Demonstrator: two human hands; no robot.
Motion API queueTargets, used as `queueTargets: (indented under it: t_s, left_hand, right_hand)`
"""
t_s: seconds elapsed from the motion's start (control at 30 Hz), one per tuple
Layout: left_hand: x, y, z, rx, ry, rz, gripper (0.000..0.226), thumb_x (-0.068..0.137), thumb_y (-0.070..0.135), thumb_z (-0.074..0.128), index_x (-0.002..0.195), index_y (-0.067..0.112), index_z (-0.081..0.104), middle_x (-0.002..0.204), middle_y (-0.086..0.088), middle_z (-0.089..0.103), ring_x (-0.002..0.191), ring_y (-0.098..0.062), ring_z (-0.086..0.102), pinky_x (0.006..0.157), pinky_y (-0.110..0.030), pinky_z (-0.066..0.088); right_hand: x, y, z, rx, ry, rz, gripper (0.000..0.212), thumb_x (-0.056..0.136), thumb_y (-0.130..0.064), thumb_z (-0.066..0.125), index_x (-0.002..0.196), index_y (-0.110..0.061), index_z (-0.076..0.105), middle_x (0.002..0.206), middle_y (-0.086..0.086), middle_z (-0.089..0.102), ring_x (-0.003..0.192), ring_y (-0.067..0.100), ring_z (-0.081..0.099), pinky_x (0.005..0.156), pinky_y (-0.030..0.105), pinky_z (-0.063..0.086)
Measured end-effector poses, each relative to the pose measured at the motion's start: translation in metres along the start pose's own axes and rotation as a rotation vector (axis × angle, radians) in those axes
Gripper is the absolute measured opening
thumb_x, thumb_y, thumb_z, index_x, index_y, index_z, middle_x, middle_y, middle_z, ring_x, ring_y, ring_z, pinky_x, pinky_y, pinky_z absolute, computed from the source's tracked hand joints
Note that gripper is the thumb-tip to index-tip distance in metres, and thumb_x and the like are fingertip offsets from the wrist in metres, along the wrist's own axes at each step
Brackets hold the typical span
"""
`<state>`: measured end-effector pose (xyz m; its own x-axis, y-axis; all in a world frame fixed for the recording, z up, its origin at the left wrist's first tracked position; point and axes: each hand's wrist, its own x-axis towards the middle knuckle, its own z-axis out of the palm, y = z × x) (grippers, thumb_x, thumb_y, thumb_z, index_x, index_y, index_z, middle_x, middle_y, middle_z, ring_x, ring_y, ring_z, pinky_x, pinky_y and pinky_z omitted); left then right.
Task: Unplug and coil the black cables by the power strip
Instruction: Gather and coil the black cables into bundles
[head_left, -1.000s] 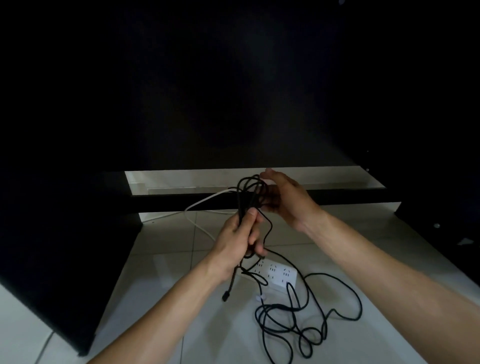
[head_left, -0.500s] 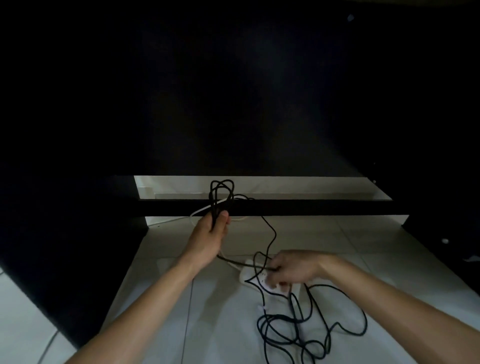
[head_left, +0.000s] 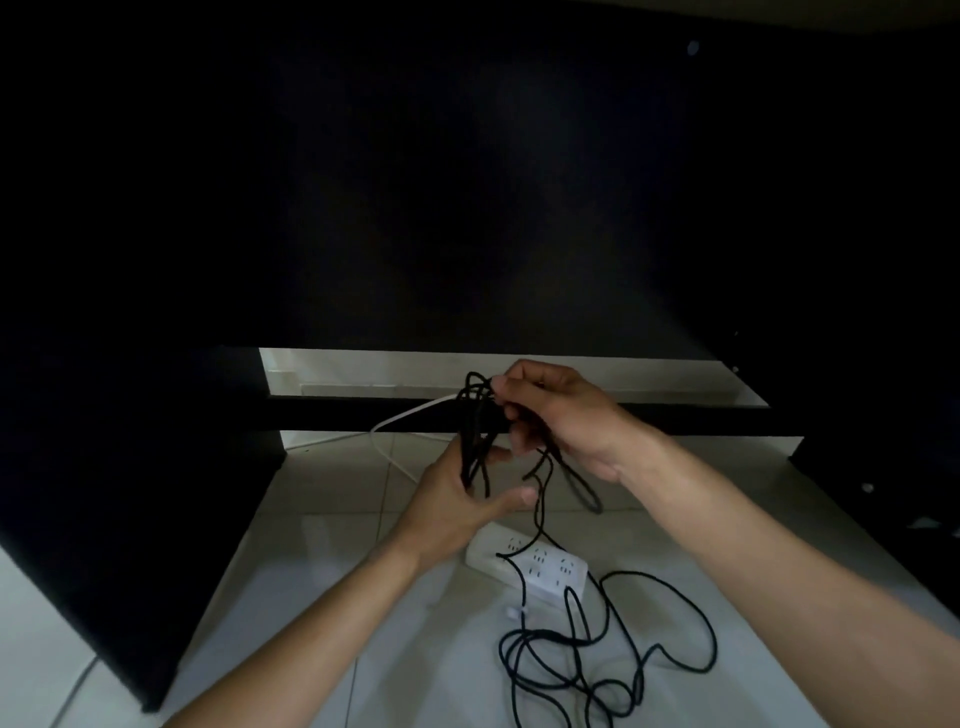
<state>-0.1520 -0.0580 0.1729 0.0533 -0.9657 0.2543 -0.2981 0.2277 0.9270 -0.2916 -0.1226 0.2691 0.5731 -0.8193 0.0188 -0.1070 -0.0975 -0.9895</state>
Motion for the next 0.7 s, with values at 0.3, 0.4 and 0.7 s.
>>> queueTargets:
  t_s: [0.3, 0.4, 0.7]
  left_hand:
    - [-0.001, 0.022, 0.014, -0.198, 0.075, -0.029, 0.022, 0.094, 0.031, 0.058, 0.116, 0.028, 0.06, 0.102, 0.019, 0.068, 0.095, 0.015, 0.06, 0.074, -0.002, 0.043]
    - [-0.004, 0.022, 0.016, -0.263, 0.062, -0.11, 0.011, 0.097, 0.021, 0.055, 0.102, 0.026, 0.063, 0.064, 0.02, 0.063, 0.06, 0.01, 0.059, 0.053, -0.004, 0.04]
    - [-0.002, 0.029, 0.018, -0.377, -0.004, -0.285, 0.01, 0.09, 0.032, 0.066, 0.087, 0.024, 0.063, 0.046, 0.004, 0.042, 0.042, -0.001, 0.037, 0.044, -0.018, 0.029]
  right_hand:
    - [0.003, 0.006, 0.012, 0.26, 0.083, 0.104, 0.014, 0.092, -0.021, 0.068, 0.097, -0.011, 0.076, 0.09, 0.009, 0.068, 0.07, 0.013, 0.059, 0.063, 0.029, 0.049]
    - [0.0, 0.008, 0.014, 0.216, 0.077, 0.066, 0.014, 0.092, -0.021, 0.068, 0.099, -0.011, 0.076, 0.092, 0.004, 0.073, 0.074, 0.007, 0.067, 0.07, 0.022, 0.053]
    - [-0.007, 0.02, 0.017, 0.136, 0.123, -0.099, 0.011, 0.09, -0.021, 0.07, 0.094, -0.016, 0.078, 0.096, 0.0, 0.078, 0.096, 0.01, 0.071, 0.095, 0.03, 0.053]
